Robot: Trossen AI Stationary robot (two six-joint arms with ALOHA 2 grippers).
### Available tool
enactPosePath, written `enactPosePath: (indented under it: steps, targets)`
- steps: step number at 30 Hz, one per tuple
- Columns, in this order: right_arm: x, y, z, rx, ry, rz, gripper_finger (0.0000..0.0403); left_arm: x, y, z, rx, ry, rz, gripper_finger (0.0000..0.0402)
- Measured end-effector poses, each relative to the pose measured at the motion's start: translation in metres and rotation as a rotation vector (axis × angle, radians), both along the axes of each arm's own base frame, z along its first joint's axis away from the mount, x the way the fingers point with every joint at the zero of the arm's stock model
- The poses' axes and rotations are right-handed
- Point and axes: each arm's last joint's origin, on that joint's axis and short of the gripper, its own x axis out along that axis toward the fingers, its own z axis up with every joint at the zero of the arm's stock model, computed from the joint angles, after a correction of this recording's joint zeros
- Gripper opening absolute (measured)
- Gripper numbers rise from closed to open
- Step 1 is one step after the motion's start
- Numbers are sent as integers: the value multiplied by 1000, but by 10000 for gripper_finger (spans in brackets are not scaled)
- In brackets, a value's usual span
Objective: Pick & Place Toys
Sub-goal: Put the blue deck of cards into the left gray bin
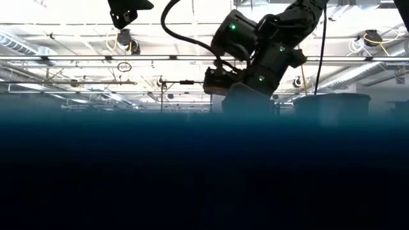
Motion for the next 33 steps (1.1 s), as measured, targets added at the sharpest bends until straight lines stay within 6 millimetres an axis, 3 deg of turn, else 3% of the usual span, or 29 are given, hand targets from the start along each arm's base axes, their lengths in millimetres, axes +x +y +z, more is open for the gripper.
enactPosePath:
  steps: [4,13,21,33]
  targets:
    - [-2,0,-2,-4,-7,3,352,0,1,0,7,0,15,182]
    - [-2,-1,-4,-37,-22,-24,299,0,5,0,2,1,45,182]
    - [-3,-2,2,-18,-38,-59,312,1,13,0,-12,3,83,182]
    - [-16,-8,88,-100,-338,-118,311,4,44,4,-267,-23,342,182]
